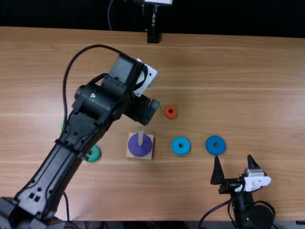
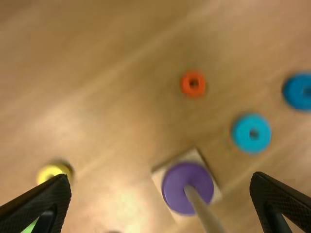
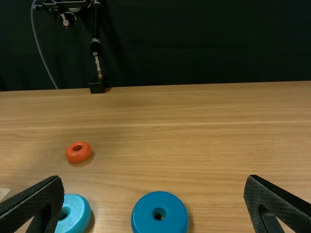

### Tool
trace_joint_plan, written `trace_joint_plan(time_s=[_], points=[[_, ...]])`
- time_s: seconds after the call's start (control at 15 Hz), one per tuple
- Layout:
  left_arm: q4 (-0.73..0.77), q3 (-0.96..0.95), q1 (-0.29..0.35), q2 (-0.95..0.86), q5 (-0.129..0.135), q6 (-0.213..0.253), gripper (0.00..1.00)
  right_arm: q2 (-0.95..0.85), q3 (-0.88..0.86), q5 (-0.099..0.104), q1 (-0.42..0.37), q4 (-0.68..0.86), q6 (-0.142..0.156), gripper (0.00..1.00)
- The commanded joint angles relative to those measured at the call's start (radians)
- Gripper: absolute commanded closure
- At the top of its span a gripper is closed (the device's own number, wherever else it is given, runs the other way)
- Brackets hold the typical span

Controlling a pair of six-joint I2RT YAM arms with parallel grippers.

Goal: Build the Hanoi tower: stack the rings onto the peg from bottom to top in this color order: purple, dark blue, light blue, dark green, light green, yellow, orange.

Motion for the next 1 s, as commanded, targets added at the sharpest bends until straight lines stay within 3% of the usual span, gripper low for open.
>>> trace_joint_plan(time_s=[0.0,0.13,0.33,0.53,0.67,0.8,0.93], points=[[0.028,0.019,0.023,-0.074,0.011,-0.005,0.00,-0.013,-0.010,-0.002,-0.005,-0.003,-0.002,0.00],[0.044,-0.015,0.097,-0.143,-0.004,-0.003,0.00,-0.013,-0.010,-0.002,-0.005,-0.003,-0.002,0.00],[0.063,-0.174,0.212,-0.274,-0.004,-0.003,0.00,-0.013,-0.010,-0.002,-0.005,-0.005,-0.002,0.00],[0.282,-0.407,0.319,-0.415,0.001,-0.007,0.00,-0.013,-0.010,-0.002,-0.005,-0.003,-0.002,0.00],[0.505,-0.591,0.347,-0.497,0.009,-0.005,0.00,-0.013,-0.010,-0.002,-0.005,-0.003,-0.002,0.00],[0.674,-0.728,0.342,-0.571,-0.006,-0.007,0.00,-0.013,-0.010,-0.002,-0.005,-0.003,-0.002,0.00],[0.707,-0.801,0.342,-0.600,-0.021,-0.007,0.00,-0.013,-0.010,-0.002,-0.005,-0.003,-0.002,0.00]])
